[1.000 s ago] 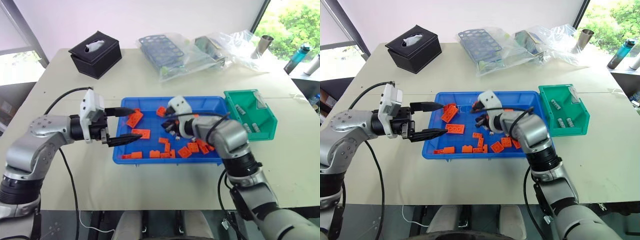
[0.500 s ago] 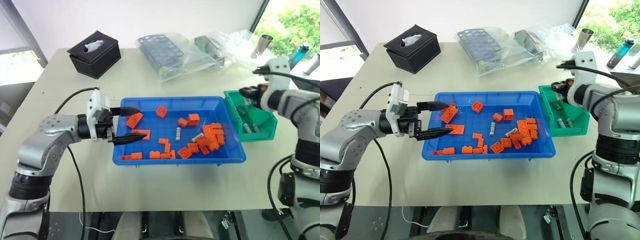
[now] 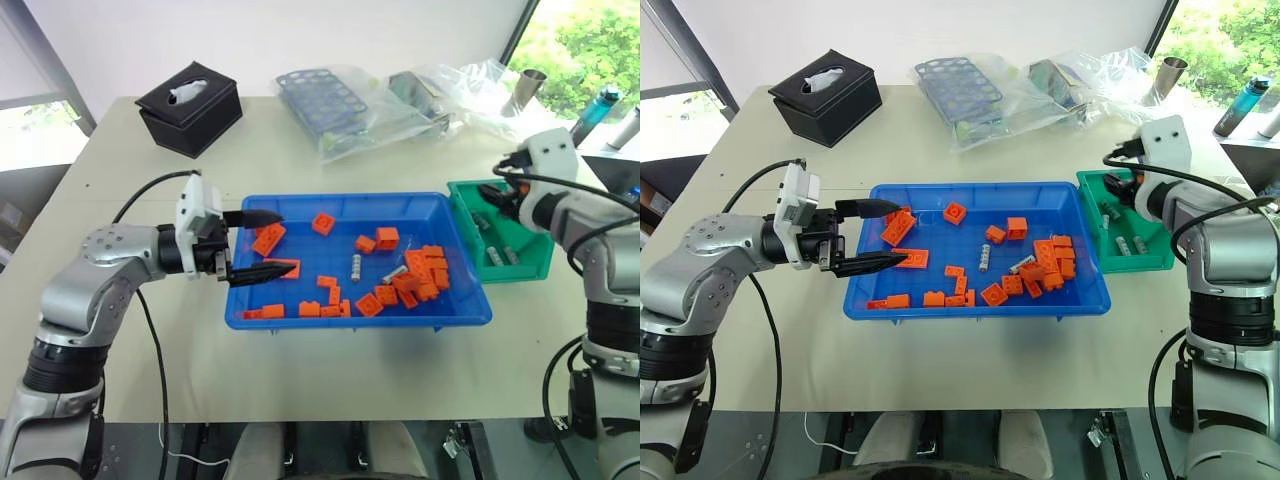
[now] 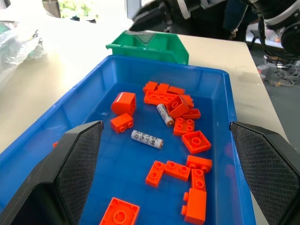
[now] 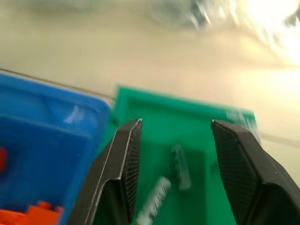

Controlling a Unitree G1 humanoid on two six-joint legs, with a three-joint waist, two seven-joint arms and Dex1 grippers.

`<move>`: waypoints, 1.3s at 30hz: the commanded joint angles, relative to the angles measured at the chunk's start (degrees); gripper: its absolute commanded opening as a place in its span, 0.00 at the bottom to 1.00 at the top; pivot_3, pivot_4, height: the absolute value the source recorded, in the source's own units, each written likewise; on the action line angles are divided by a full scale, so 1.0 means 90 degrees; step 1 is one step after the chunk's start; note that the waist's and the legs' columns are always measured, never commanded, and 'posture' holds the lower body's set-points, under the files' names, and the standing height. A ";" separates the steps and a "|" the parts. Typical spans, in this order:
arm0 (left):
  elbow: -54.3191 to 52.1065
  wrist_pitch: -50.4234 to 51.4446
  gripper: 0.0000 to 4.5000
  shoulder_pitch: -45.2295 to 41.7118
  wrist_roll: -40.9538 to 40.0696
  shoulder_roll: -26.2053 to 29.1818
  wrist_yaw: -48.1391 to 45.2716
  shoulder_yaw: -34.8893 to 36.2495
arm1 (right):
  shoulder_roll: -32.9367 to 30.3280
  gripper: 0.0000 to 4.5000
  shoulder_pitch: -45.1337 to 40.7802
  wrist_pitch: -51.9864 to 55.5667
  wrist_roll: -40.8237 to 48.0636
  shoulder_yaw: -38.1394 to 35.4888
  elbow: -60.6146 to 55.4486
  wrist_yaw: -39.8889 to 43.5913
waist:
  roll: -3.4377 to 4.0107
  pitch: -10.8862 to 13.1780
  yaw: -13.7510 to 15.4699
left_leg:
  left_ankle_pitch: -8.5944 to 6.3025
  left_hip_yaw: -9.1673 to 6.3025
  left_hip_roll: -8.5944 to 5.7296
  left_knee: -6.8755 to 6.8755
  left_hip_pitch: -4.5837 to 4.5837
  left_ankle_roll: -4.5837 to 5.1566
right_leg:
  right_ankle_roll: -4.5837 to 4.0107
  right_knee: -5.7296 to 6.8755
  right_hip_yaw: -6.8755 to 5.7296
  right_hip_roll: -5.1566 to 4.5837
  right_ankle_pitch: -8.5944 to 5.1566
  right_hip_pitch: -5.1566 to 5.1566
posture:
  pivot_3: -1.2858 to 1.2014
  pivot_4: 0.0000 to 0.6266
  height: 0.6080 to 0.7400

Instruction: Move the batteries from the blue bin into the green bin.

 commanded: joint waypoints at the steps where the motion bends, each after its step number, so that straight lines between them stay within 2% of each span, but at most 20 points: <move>1: -0.0181 0.0012 1.00 -0.0070 -0.0076 0.0092 -0.0037 0.0114 | 0.0615 0.56 -0.0205 0.1075 0.0831 0.0177 -0.1181 0.0158 | -0.0001 -0.0001 -0.0004 | 0.0001 -0.0002 0.0007 0.0000 0.0000 -0.0001 | 0.0000 0.0000 0.0000 0.0006 0.0000 0.0001 | 0.52 0.24 0.82; 4: -0.0231 0.0043 1.00 -0.0060 -0.0089 0.0103 -0.0036 0.0094 | 0.1336 0.56 0.0056 0.2177 0.1242 0.0126 -0.1598 0.0032 | -0.0001 -0.0001 0.0054 | 0.0002 -0.0012 0.0014 0.0000 0.0001 -0.0004 | -0.0001 0.0001 -0.0001 0.0014 0.0000 0.0003 | 0.52 0.24 0.82; 8: -0.0233 0.0045 1.00 -0.0075 -0.0075 0.0102 -0.0039 0.0066 | 0.1963 0.56 0.0338 0.2801 0.1242 0.0103 -0.1719 -0.0277 | -0.0002 0.0000 0.0075 | 0.0002 -0.0025 -0.0017 0.0004 -0.0002 -0.0003 | -0.0001 0.0000 0.0000 -0.0014 0.0000 0.0014 | 0.52 0.24 0.82; 9: -0.0229 0.0047 1.00 -0.0085 -0.0072 0.0103 -0.0038 0.0060 | 0.2035 0.67 0.0424 0.2864 0.1270 0.0190 -0.1775 -0.0288 | -0.0002 0.0000 0.0063 | 0.0001 -0.0024 -0.0024 0.0004 -0.0002 -0.0001 | 0.0000 0.0000 0.0000 -0.0021 0.0000 0.0014 | 0.52 0.24 0.82; 10: -0.0226 0.0049 1.00 -0.0090 -0.0075 0.0109 -0.0041 0.0064 | 0.2089 0.73 0.0501 0.2889 0.1279 0.0329 -0.1833 -0.0312 | -0.0002 0.0000 0.0049 | -0.0001 -0.0024 -0.0028 0.0005 -0.0002 0.0002 | 0.0000 0.0000 0.0000 -0.0025 0.0000 0.0016 | 0.52 0.24 0.82; 12: -0.0221 0.0050 1.00 -0.0096 -0.0074 0.0118 -0.0045 0.0069 | 0.2143 0.96 0.0546 0.2906 0.1252 0.0526 -0.1859 -0.0371 | -0.0002 0.0000 0.0030 | -0.0003 -0.0024 -0.0030 0.0005 -0.0002 0.0005 | 0.0000 0.0000 0.0000 -0.0025 0.0000 0.0015 | 0.52 0.24 0.82; 13: -0.0222 0.0048 1.00 -0.0092 -0.0072 0.0122 -0.0046 0.0073 | 0.2182 0.99 0.0541 0.2907 0.1230 0.0566 -0.1835 -0.0405 | -0.0002 0.0000 0.0026 | -0.0003 -0.0024 -0.0030 0.0005 -0.0002 0.0004 | 0.0000 0.0000 -0.0001 -0.0024 0.0000 0.0013 | 0.52 0.24 0.82; 23: -0.0307 0.0068 1.00 -0.0039 -0.0079 0.0144 0.0005 0.0111 | 0.2527 0.99 0.0541 0.2617 0.1103 0.0800 -0.1276 -0.0570 | -0.0002 0.0000 0.0018 | -0.0002 -0.0024 -0.0023 0.0004 -0.0002 0.0003 | 0.0000 0.0002 -0.0001 -0.0012 0.0000 0.0012 | 0.52 0.24 0.82; 31: -0.0373 0.0137 1.00 -0.0044 -0.0109 0.0158 0.0044 0.0162 | 0.2439 0.99 0.0799 0.1964 0.0900 0.1322 -0.0731 -0.0520 | -0.0002 -0.0001 0.0017 | -0.0002 -0.0024 -0.0024 0.0004 -0.0002 0.0003 | 0.0001 0.0002 -0.0001 -0.0010 0.0001 0.0012 | 0.52 0.24 0.82; 34: -0.0371 0.0146 1.00 -0.0062 -0.0113 0.0166 0.0046 0.0165 | 0.2396 0.83 0.0875 0.1697 0.0807 0.1484 -0.0597 -0.0507 | -0.0002 -0.0001 0.0014 | -0.0001 -0.0025 -0.0023 0.0004 0.0002 0.0002 | 0.0001 0.0003 -0.0001 -0.0008 0.0001 0.0015 | 0.52 0.24 0.82; 39: -0.0327 0.0155 1.00 -0.0136 -0.0114 0.0163 0.0042 0.0157 | 0.2359 0.29 0.0927 0.1637 0.0819 0.1559 -0.0709 -0.0470 | -0.0002 -0.0001 0.0016 | -0.0001 -0.0024 -0.0022 0.0004 0.0003 0.0002 | 0.0001 0.0003 -0.0001 -0.0007 0.0001 0.0015 | 0.52 0.24 0.82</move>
